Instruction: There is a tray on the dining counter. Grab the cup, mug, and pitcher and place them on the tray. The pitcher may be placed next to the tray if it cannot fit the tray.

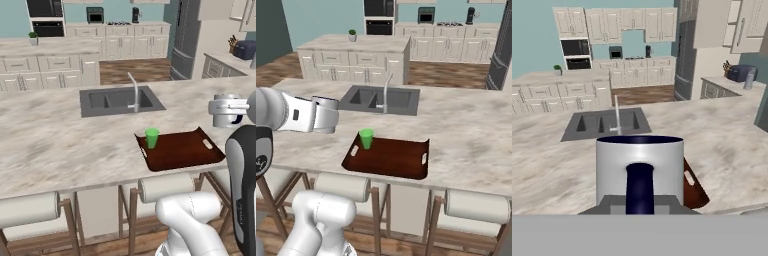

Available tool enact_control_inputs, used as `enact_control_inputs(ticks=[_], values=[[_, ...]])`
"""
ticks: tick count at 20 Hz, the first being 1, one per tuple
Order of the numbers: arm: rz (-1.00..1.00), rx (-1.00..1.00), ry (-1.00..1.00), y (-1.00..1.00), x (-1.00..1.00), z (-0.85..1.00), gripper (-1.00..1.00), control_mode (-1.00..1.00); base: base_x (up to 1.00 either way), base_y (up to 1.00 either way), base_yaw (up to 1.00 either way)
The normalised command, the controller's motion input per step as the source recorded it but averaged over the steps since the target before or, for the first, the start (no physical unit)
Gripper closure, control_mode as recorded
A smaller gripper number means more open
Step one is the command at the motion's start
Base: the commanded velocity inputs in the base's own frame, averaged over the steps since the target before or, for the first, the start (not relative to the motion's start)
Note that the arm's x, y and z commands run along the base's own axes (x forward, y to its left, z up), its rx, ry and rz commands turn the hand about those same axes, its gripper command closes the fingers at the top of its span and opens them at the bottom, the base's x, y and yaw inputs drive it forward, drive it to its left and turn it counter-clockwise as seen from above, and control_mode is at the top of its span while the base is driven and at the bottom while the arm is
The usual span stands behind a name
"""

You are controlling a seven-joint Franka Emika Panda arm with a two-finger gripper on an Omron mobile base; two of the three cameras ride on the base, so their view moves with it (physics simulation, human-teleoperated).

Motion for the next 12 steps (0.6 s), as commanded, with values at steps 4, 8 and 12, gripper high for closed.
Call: enact_control_inputs(ticks=[4,8,12], values=[[0.00,0.00,0.00,0.00,0.00,0.00,1.00,1.00,0.27,-0.30,-0.02],[0.00,0.00,0.00,0.00,0.00,0.00,1.00,1.00,0.26,-0.30,-0.07],[0.00,0.00,0.00,0.00,0.00,0.00,1.00,1.00,0.28,-0.27,-0.07]])
